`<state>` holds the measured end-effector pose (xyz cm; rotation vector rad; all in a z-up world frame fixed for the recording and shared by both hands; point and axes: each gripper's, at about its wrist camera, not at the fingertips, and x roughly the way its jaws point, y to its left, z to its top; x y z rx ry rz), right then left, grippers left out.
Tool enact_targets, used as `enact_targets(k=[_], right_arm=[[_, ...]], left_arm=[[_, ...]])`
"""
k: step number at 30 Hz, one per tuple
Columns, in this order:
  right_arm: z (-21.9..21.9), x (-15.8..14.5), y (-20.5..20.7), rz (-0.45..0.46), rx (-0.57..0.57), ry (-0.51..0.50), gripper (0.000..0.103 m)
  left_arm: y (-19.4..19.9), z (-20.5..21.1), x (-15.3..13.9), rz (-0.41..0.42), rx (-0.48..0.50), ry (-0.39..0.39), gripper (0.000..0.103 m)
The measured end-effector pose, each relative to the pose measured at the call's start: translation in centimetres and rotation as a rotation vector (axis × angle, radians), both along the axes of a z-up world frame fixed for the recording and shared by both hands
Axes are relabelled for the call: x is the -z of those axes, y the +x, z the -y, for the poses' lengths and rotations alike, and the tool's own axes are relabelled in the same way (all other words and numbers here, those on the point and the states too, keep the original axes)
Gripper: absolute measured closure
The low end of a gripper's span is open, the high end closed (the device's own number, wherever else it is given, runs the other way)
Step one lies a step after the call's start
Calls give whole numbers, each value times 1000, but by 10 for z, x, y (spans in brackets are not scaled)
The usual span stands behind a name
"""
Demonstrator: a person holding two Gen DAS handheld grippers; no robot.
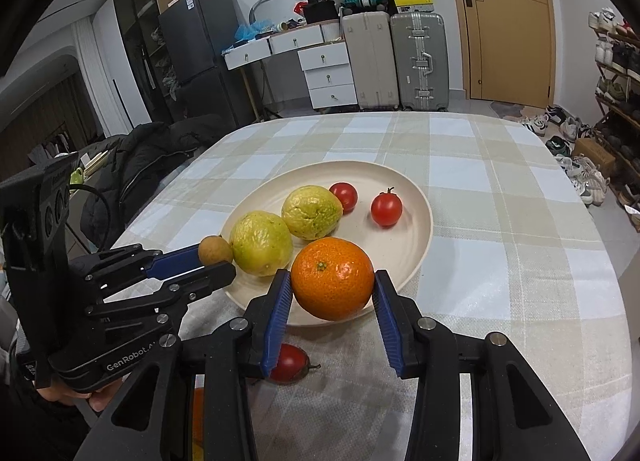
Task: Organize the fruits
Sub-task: 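Carry the orange over the plate with the right gripper while the left carries the brown fruit, then open the left gripper over the plate while the right releases the orange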
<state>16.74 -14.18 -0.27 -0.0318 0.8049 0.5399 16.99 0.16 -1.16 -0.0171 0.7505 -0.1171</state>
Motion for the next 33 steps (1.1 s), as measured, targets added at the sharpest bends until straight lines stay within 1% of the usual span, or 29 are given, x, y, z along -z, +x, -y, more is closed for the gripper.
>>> enact_targets(k=[6, 14, 21, 24, 25, 26, 28, 29, 30, 31, 32, 33], right_arm=[[-5, 9, 10, -26, 11, -11, 61], [-8, 16, 19, -41, 8, -13, 61], [-6, 17, 22, -44, 25, -14, 61], [-6, 15, 21, -37, 35, -25, 57], [-4, 14, 20, -32, 40, -22, 50], [-1, 12, 20, -25, 54, -18, 37], [6, 9, 19, -15, 94, 1, 27], [10, 6, 18, -10, 104, 19, 27], [12, 5, 17, -7, 107, 21, 27], [13, 4, 17, -2, 109, 19, 26], [15, 3, 16, 0, 108, 18, 21], [17, 2, 14, -6, 100, 22, 17]], left_arm=[[12, 4, 8, -36, 17, 1, 80], [23, 4, 8, -32, 15, -8, 80], [22, 10, 7, -22, 9, 33, 80], [21, 10, 7, -23, -9, 53, 79], [21, 10, 8, -31, -9, 56, 79], [21, 9, 9, -41, -9, 55, 77], [18, 6, 8, -43, -7, 41, 74], [16, 5, 7, -39, -10, 35, 68], [13, 4, 5, -33, -12, 30, 58], [10, 3, 3, -27, -19, 28, 52], [7, 1, 1, -18, -25, 25, 42], [3, 0, -1, -6, -32, 19, 34]])
